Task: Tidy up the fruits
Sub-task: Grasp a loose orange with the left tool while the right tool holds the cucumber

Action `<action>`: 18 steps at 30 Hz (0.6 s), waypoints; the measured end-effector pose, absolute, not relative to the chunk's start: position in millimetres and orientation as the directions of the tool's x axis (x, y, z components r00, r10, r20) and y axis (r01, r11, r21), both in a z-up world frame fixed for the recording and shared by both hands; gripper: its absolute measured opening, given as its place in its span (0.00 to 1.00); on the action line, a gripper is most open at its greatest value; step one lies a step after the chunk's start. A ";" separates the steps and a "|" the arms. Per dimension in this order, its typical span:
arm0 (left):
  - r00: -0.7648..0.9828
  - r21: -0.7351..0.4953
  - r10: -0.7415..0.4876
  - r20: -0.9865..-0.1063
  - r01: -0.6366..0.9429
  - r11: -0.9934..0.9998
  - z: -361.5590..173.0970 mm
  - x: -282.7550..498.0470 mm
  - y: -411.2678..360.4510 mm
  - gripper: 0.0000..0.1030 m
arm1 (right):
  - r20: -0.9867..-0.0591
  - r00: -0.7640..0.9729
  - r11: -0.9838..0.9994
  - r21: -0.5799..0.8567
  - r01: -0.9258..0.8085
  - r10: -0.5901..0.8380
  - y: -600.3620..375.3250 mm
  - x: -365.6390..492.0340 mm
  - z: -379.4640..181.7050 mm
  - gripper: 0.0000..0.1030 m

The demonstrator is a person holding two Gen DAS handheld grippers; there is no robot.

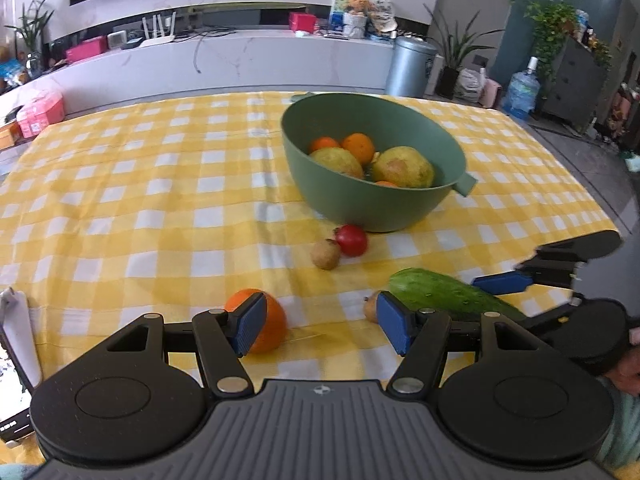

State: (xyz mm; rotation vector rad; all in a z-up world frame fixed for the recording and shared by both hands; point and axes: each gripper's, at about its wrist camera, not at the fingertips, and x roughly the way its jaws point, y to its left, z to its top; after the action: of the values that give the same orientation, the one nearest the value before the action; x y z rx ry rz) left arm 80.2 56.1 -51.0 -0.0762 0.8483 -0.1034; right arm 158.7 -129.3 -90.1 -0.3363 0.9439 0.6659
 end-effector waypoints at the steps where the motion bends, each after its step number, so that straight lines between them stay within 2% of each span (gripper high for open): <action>1: 0.656 -0.109 -0.116 -0.746 0.051 0.993 -51.8 81.1 57.7 0.72 | -0.825 0.422 0.755 0.009 -0.655 0.376 -130.2 156.3 -89.1 0.47; 6: 0.656 -0.058 -0.026 -0.754 -0.027 0.998 -54.4 87.3 60.3 0.72 | -0.779 0.485 0.828 0.076 -0.556 0.397 -155.7 156.6 -76.4 0.44; 13: 0.599 0.005 0.054 -0.799 -0.083 0.997 -67.9 102.4 58.8 0.72 | -0.757 0.540 0.926 0.242 -0.291 0.368 -201.8 179.3 -75.0 0.38; 18: 0.559 -0.009 0.069 -0.826 -0.136 0.991 -78.8 110.6 64.1 0.73 | -0.781 0.544 0.951 0.228 -0.207 0.306 -202.0 193.3 -82.9 0.36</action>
State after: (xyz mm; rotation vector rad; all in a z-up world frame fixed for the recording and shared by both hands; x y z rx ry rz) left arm 110.6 64.1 -78.8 -0.0744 0.9701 0.1213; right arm 193.3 -202.0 -82.9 0.1134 0.9478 0.3053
